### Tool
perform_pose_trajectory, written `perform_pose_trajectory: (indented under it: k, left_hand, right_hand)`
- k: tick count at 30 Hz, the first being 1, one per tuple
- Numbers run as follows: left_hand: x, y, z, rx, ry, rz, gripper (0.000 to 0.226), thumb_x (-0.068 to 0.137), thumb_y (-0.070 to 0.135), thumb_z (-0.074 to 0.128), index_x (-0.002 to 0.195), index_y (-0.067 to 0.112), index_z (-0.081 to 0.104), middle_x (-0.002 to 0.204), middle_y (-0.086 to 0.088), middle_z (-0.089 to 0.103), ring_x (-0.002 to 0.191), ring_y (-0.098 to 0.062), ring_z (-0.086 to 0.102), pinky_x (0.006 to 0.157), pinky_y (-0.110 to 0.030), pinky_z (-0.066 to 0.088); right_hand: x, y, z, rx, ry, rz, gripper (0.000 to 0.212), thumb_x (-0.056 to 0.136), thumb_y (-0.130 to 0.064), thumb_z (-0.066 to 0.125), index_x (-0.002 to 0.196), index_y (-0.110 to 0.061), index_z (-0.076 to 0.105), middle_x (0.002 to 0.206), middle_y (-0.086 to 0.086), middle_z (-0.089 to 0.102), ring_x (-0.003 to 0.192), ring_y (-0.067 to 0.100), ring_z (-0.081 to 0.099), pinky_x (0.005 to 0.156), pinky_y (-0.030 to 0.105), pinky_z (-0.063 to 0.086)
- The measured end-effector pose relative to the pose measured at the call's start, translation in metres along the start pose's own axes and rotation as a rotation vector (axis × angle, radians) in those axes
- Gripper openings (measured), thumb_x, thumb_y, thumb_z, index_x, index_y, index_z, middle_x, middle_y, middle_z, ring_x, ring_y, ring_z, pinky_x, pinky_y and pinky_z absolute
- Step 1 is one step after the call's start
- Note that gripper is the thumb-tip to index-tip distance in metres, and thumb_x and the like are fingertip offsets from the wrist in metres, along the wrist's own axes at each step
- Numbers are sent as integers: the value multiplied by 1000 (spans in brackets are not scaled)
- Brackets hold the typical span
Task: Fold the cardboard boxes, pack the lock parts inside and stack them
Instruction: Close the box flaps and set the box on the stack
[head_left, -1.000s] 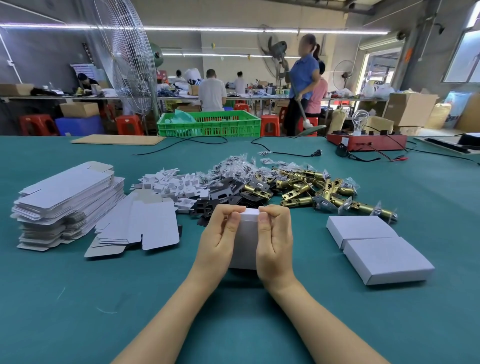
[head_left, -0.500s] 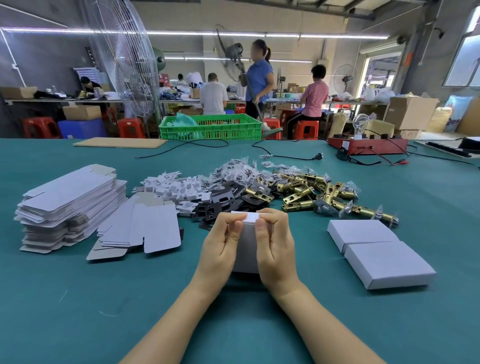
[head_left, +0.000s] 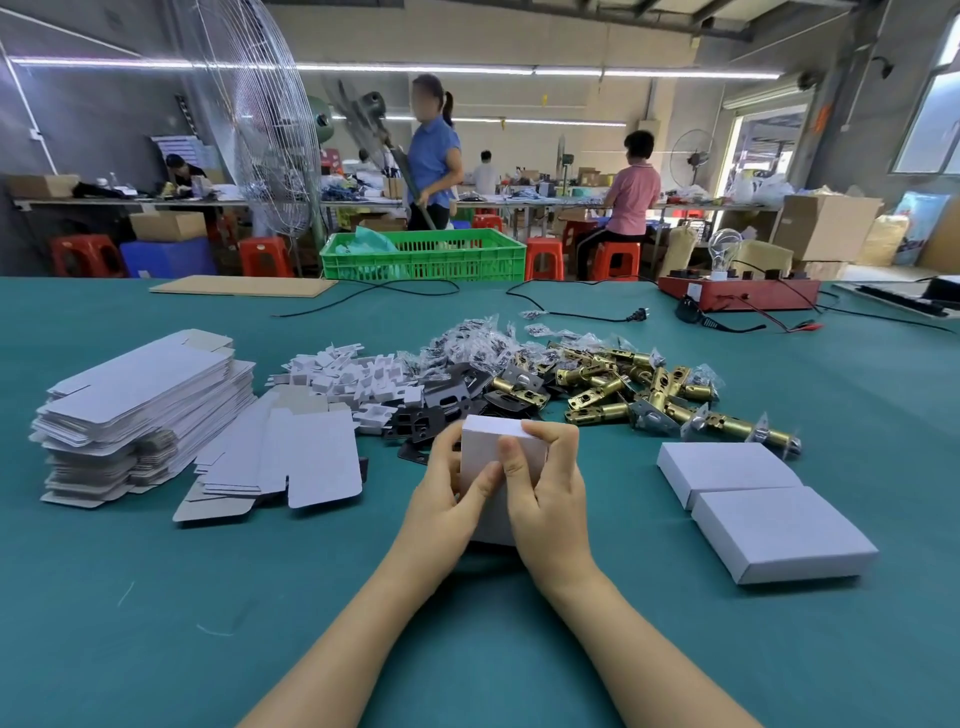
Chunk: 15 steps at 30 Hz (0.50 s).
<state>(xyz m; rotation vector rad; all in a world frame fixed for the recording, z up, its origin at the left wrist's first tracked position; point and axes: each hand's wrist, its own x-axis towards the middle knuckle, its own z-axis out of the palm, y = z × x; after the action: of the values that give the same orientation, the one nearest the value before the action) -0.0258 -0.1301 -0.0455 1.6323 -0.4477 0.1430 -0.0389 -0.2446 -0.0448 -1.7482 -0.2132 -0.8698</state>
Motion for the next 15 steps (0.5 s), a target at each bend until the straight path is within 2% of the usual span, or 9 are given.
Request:
perform_pose_trajectory:
  k: [2,4,7,9,12,14,15]
  left_hand:
    - [2,-4,-1,8,-78,-41,39,87,35,69,120,38,49,105,17,69,100,-1,65,79,-14,48]
    - [3,-6,-1,34,-137,-67,46,81,32,76,119,37,51,107,24,68,103,0,64,83,-17,50]
    - [3,-7,-1,108,-142,-71,47,73,40,73,116,36,52,111,17,67,105,-1,63,88,-23,52]
    - [2,-5,0,138,-133,-92,44,73,44,70,113,38,53,109,12,67,101,-3,64,88,-25,52]
    - [1,-3,0,117,-117,-147,39,73,45,66,110,42,53,101,6,69,88,-6,67,74,-21,52]
    - [1,-2,-1,68,-65,-203,30,78,43,66,106,41,55,97,-3,68,77,-12,67,62,-23,52]
    - [2,-2,-1,33,-23,-241,23,83,39,67,104,37,58,95,-9,67,71,-16,67,56,-27,53]
  right_hand:
    - [0,-1,1,10,26,25,12,92,-40,48,100,-40,39,98,-13,52,87,10,55,67,15,44]
    - [2,-2,0,24,64,57,12,93,-41,46,103,-42,40,102,-15,52,88,12,56,67,17,46]
    - [9,-3,-6,95,176,147,12,98,-34,48,103,-43,43,103,-24,54,89,-4,54,69,7,41]
    - [13,0,-10,139,222,265,7,99,-32,49,98,-39,47,96,-22,55,85,-6,52,70,7,40]
    - [21,5,-18,73,108,452,10,97,-36,53,90,-29,49,91,-8,56,81,13,54,66,25,42]
    - [25,9,-22,-118,-32,495,13,94,-38,55,91,-26,51,101,-1,51,83,13,54,64,24,38]
    - [26,10,-25,-256,-103,479,17,91,-40,57,97,-25,54,106,-1,47,89,13,53,68,24,39]
